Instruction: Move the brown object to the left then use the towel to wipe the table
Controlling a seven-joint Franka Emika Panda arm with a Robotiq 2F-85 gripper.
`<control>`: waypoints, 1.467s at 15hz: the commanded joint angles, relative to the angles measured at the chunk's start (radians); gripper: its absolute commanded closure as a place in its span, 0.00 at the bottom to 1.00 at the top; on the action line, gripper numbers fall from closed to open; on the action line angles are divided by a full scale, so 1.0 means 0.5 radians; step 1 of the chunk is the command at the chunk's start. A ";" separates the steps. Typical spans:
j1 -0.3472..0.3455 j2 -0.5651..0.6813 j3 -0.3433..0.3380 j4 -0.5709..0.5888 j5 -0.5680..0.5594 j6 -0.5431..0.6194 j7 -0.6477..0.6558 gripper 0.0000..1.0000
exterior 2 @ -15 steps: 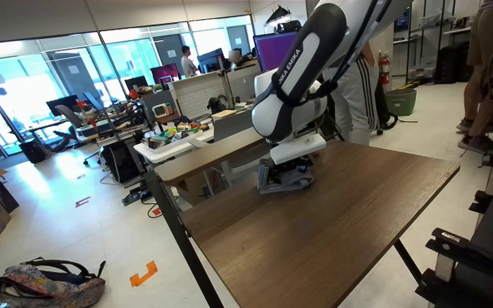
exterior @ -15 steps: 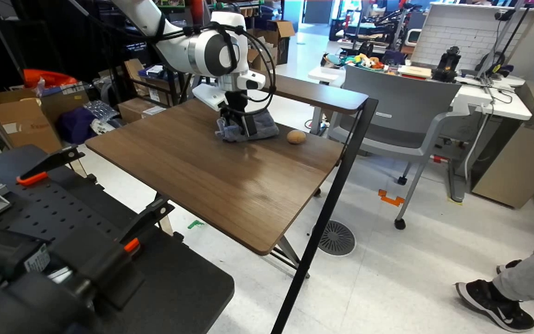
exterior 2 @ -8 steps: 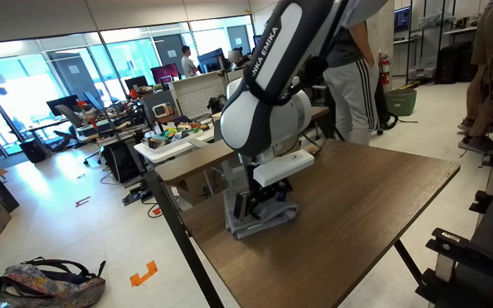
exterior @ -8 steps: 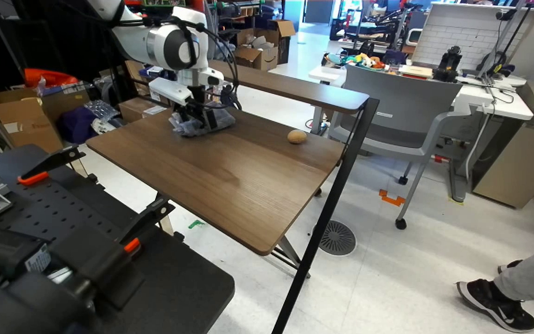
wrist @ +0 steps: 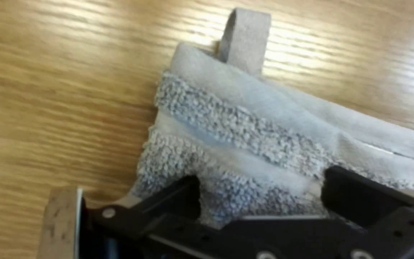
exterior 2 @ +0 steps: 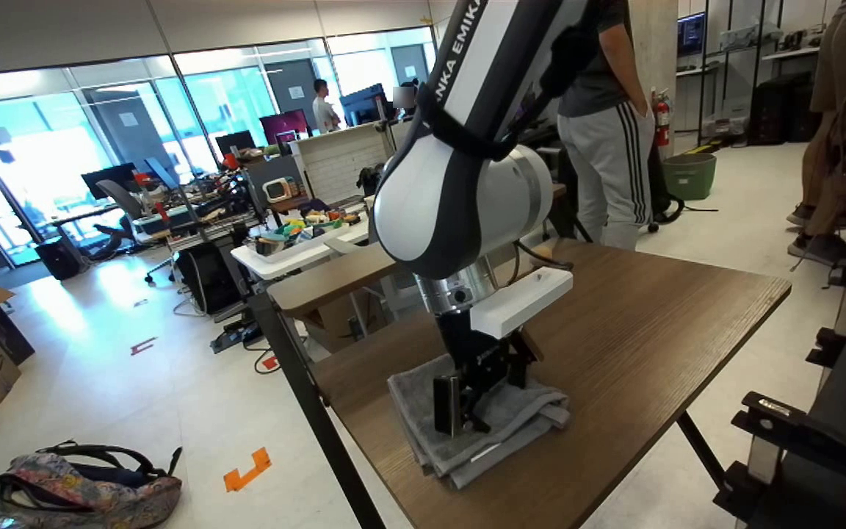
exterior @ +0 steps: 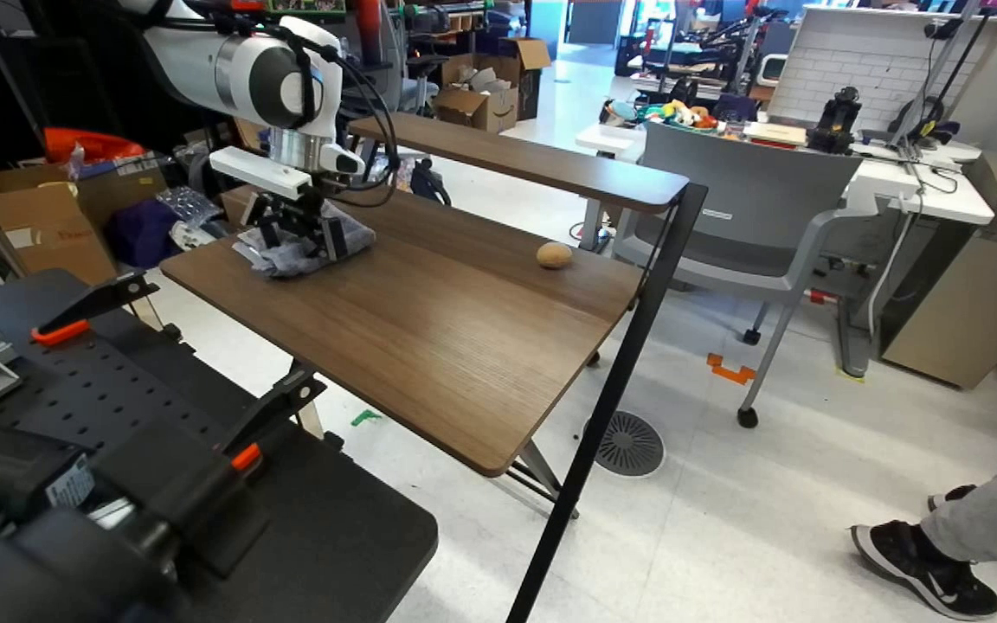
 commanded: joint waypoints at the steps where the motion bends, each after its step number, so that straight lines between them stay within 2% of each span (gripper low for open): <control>1: -0.028 0.107 -0.171 -0.053 -0.069 -0.112 0.104 0.00; 10: -0.106 0.106 -0.472 -0.128 -0.201 -0.508 0.315 0.00; 11: -0.143 -0.038 -0.364 -0.100 -0.120 -0.584 0.251 0.00; 17: -0.155 -0.042 -0.399 -0.119 -0.185 -0.621 0.267 0.00; 20: -0.184 -0.076 -0.451 -0.242 -0.161 -0.220 0.418 0.00; 22: -0.203 -0.062 -0.513 -0.297 -0.187 -0.034 0.502 0.00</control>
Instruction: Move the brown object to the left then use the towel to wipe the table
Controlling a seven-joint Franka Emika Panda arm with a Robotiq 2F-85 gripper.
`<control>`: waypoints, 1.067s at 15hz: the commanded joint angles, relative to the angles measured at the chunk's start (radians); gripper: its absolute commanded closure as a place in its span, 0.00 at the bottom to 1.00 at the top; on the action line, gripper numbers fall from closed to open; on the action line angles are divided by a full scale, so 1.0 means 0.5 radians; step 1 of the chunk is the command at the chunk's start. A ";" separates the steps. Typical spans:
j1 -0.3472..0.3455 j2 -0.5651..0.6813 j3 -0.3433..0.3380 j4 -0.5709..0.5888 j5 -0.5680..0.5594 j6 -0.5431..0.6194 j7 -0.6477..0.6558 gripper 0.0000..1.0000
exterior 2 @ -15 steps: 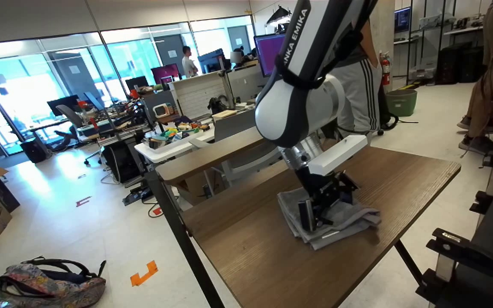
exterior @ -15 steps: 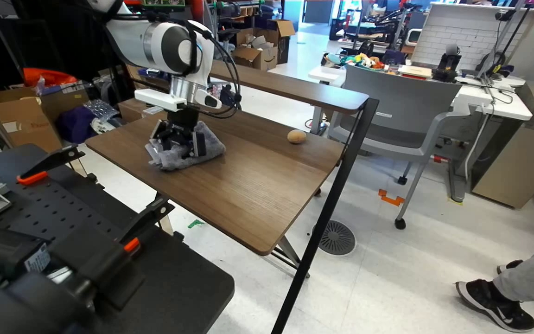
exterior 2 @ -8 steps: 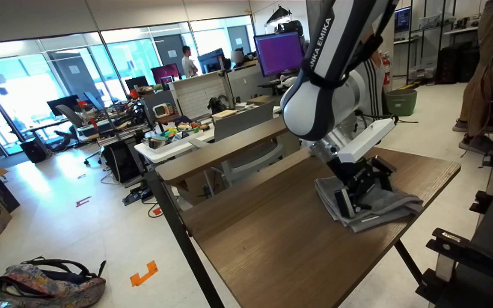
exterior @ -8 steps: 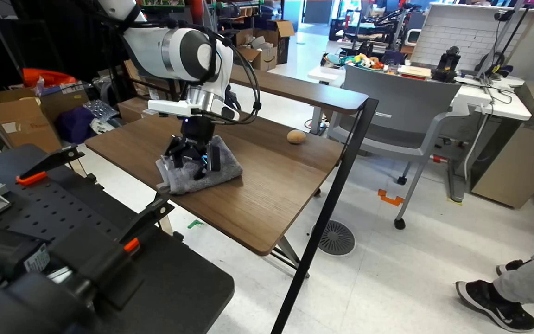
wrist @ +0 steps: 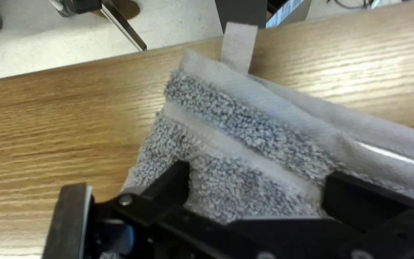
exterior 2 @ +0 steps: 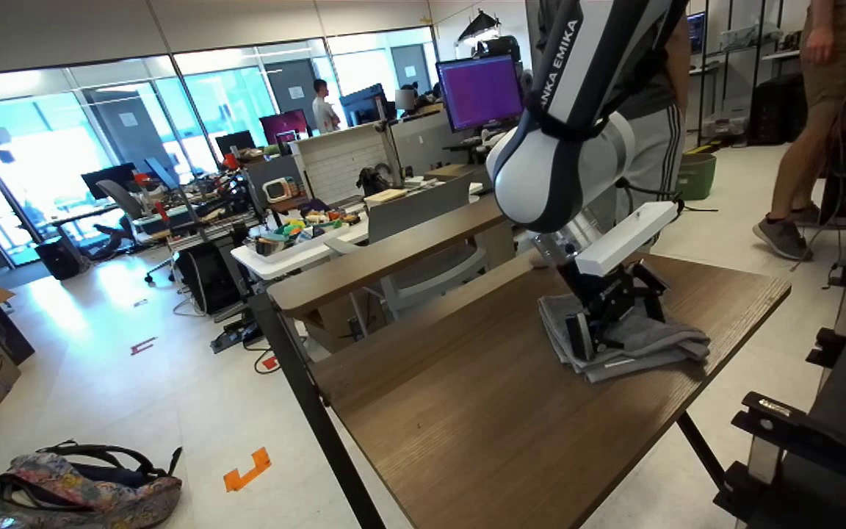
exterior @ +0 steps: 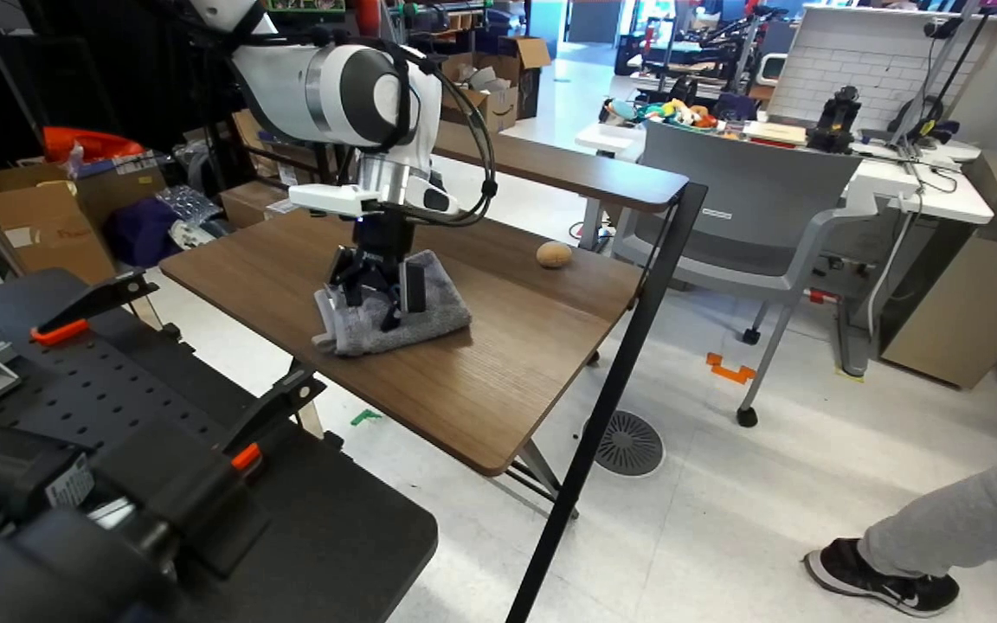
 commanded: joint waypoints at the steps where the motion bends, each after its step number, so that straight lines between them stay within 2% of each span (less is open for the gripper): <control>1: -0.051 0.045 -0.104 -0.136 -0.051 0.432 0.189 0.00; 3: -0.066 0.064 -0.185 -0.200 -0.054 0.585 0.294 0.00; 7: -0.058 0.092 -0.363 -0.266 -0.087 0.570 0.503 0.00; 9: -0.068 0.108 -0.401 -0.251 -0.082 0.557 0.558 0.00; 11: -0.083 0.084 -0.378 -0.252 -0.050 0.543 0.559 0.00; 16: -0.114 -0.014 -0.166 -0.342 0.038 0.607 0.393 0.00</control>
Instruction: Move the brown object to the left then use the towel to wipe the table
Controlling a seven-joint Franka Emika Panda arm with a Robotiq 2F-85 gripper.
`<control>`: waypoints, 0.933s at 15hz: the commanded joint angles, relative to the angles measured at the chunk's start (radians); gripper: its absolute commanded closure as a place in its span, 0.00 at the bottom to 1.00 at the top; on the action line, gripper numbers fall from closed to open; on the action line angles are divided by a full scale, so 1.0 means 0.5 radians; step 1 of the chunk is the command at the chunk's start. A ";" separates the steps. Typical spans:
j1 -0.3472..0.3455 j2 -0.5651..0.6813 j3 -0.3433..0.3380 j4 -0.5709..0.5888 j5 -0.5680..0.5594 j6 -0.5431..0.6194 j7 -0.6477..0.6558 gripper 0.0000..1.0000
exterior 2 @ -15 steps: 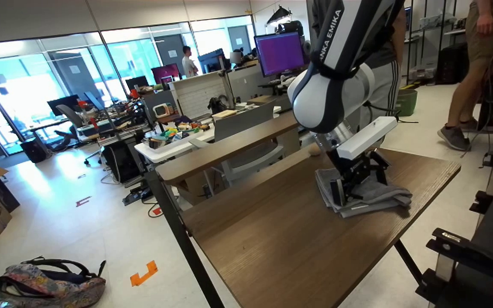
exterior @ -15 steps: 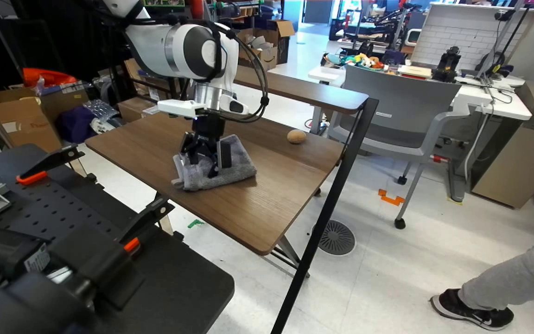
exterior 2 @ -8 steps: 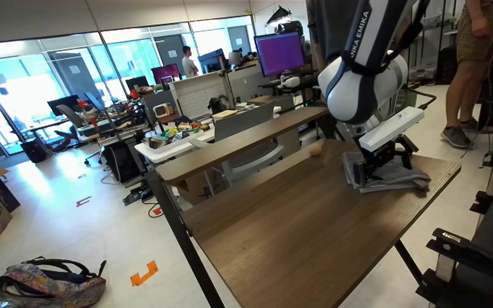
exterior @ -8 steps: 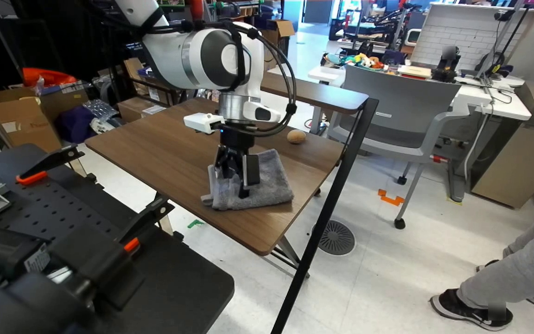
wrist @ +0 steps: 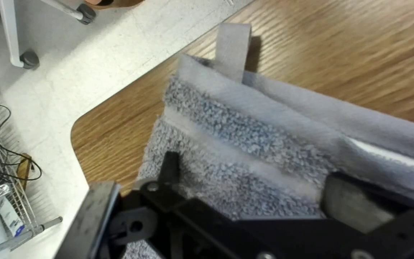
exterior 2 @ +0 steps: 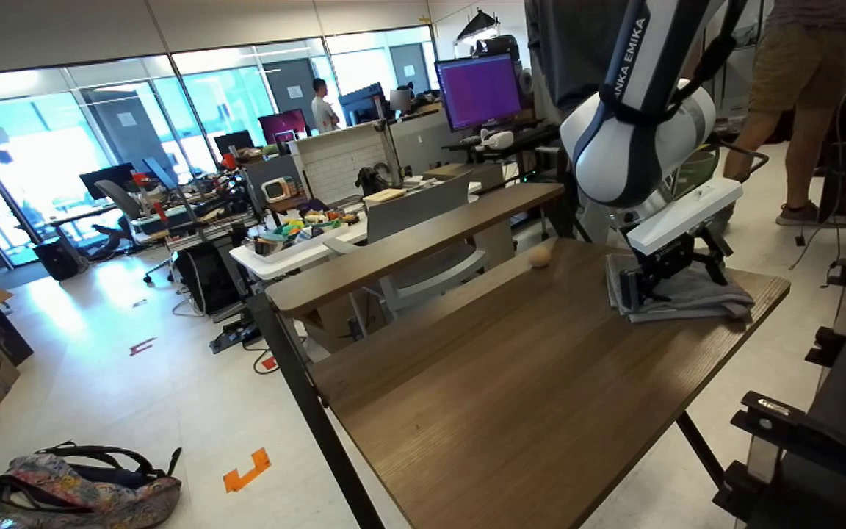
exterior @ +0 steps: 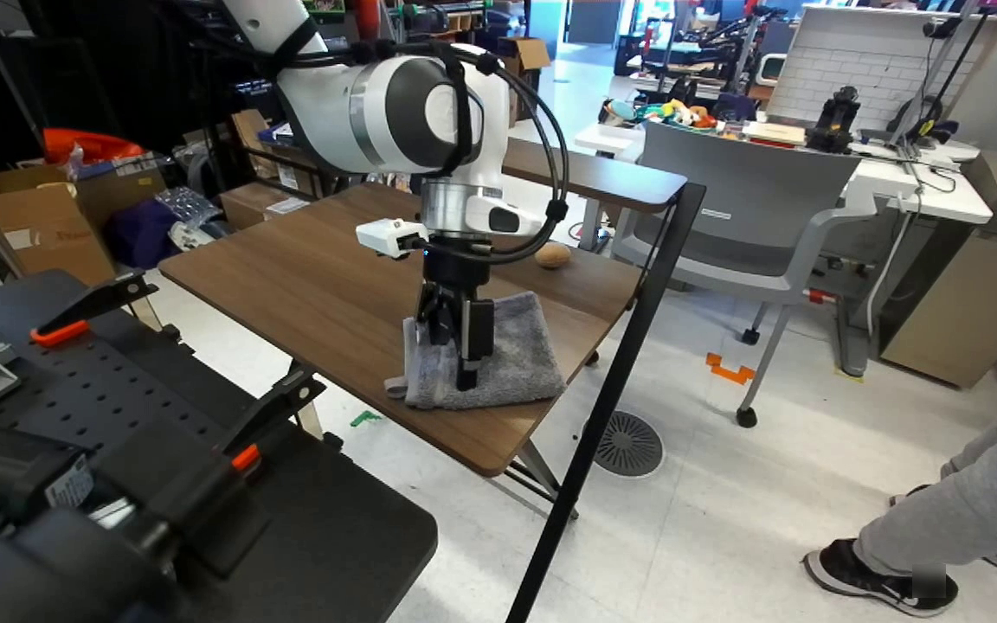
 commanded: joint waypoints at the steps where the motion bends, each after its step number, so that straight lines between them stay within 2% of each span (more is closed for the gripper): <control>1: -0.034 0.054 0.208 -0.100 0.055 0.204 -0.065 0.00; 4: -0.031 -0.026 0.377 -0.181 0.112 0.322 -0.163 0.00; 11: 0.137 -0.028 0.694 -0.290 0.154 0.779 -0.308 0.00; 14: 0.151 -0.089 0.862 -0.418 0.173 0.908 -0.463 0.00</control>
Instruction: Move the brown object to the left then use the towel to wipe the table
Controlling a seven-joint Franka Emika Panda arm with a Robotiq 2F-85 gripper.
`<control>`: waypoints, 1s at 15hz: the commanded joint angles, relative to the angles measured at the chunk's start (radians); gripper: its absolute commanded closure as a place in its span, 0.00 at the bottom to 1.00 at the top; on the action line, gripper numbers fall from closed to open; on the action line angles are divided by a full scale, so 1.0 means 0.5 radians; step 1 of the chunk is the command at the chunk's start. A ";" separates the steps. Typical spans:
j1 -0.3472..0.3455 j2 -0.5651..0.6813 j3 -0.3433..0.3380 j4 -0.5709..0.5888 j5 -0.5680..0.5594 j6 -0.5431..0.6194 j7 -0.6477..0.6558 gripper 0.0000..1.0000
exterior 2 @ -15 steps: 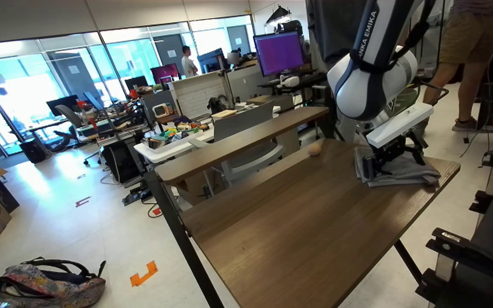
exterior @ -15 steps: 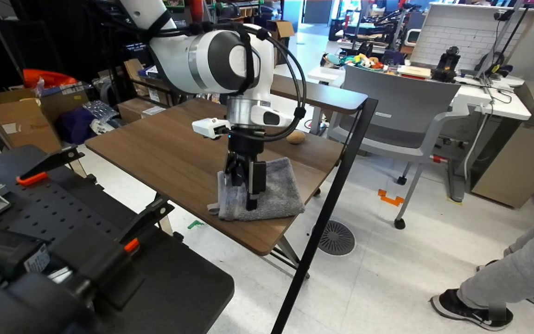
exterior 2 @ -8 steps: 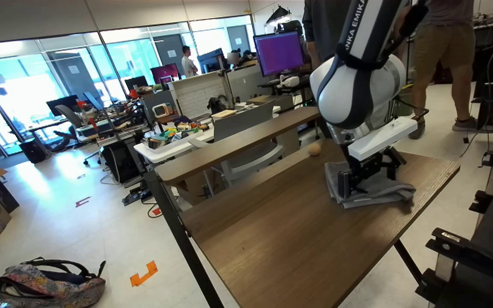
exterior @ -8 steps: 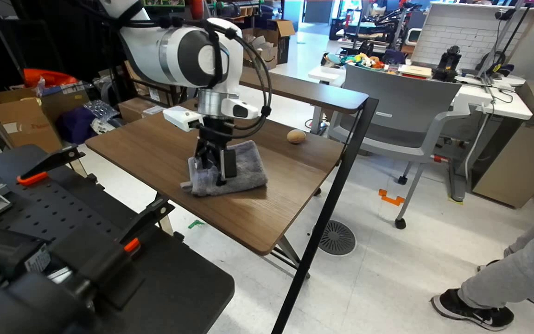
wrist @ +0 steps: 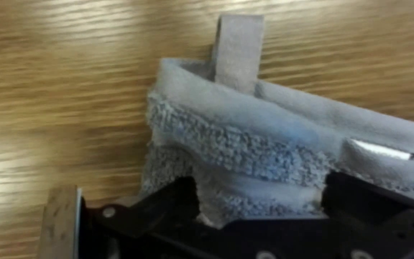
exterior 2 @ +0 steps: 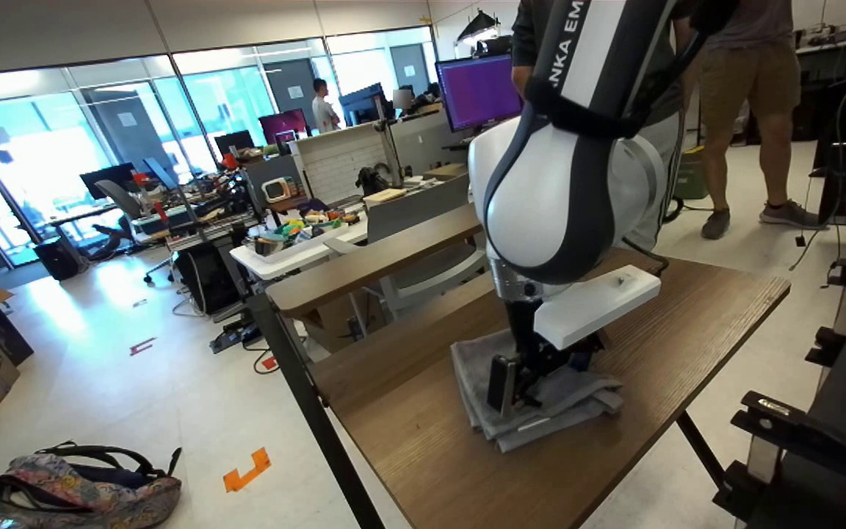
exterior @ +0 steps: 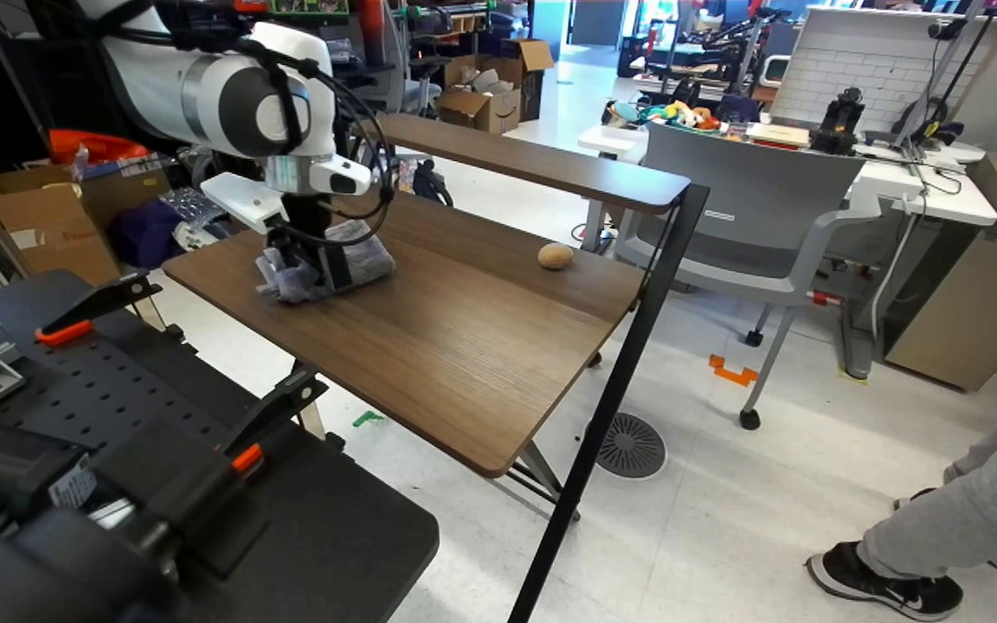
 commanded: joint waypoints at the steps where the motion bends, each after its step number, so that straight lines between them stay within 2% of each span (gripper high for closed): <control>1: -0.004 0.013 0.214 -0.164 0.088 0.200 -0.228 0.00; 3: -0.025 -0.006 0.314 -0.239 0.106 0.261 -0.336 0.00; 5: 0.004 0.055 0.292 -0.189 0.090 0.321 -0.356 0.00; 9: -0.007 0.178 0.110 0.042 0.104 0.310 -0.276 0.00; 11: -0.001 0.212 -0.025 0.151 0.141 0.301 -0.162 0.00; 15: -0.091 0.342 -0.215 0.432 0.211 0.216 0.003 0.00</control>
